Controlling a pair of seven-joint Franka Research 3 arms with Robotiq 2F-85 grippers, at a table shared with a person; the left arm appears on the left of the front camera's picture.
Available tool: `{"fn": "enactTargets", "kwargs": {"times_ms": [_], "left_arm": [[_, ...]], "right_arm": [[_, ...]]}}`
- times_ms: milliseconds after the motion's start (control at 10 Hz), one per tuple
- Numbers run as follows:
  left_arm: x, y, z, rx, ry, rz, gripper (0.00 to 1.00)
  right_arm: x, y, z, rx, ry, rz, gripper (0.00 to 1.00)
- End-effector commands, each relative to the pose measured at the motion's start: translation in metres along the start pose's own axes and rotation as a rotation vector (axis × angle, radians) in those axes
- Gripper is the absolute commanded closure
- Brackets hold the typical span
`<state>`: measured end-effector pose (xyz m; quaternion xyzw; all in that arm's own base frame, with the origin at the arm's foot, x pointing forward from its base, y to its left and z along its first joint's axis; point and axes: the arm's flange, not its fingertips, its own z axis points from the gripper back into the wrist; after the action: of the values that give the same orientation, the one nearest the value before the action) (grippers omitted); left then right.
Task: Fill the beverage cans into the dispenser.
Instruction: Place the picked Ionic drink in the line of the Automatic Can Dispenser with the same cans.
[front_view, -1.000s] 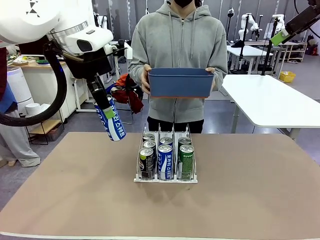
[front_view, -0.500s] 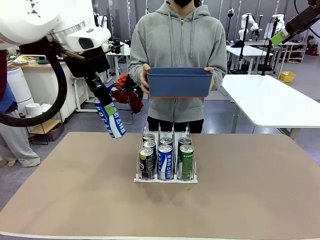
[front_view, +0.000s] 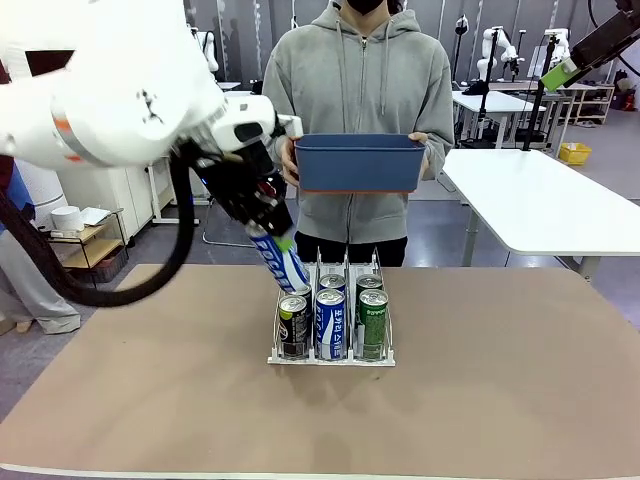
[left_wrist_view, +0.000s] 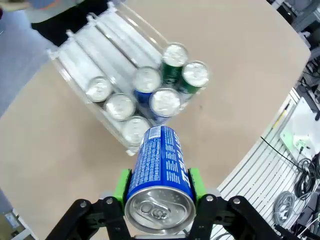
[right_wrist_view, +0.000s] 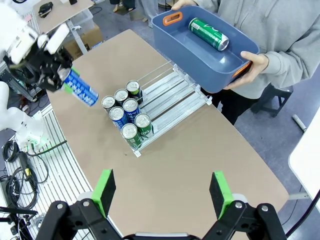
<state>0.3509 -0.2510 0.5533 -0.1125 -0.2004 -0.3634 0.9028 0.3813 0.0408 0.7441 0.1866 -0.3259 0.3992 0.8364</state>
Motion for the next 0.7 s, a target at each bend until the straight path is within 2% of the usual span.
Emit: {"fn": "enactTargets", "kwargs": {"times_ms": [0,300,600], "left_arm": [[-0.012,-0.016,-0.011,-0.051,-0.026,-0.059,0.43],[-0.010,-0.045,-0.043,-0.053,-0.035,-0.185,0.43],[-0.005,-0.046,-0.082,-0.090,-0.001,-0.241,0.43]], "right_arm": [[0.000,0.001,-0.002,0.001,0.003,0.000,0.00],[0.000,0.001,-0.002,0.001,0.003,0.000,0.00],[0.000,0.001,-0.002,0.001,0.003,0.000,0.00]]}}
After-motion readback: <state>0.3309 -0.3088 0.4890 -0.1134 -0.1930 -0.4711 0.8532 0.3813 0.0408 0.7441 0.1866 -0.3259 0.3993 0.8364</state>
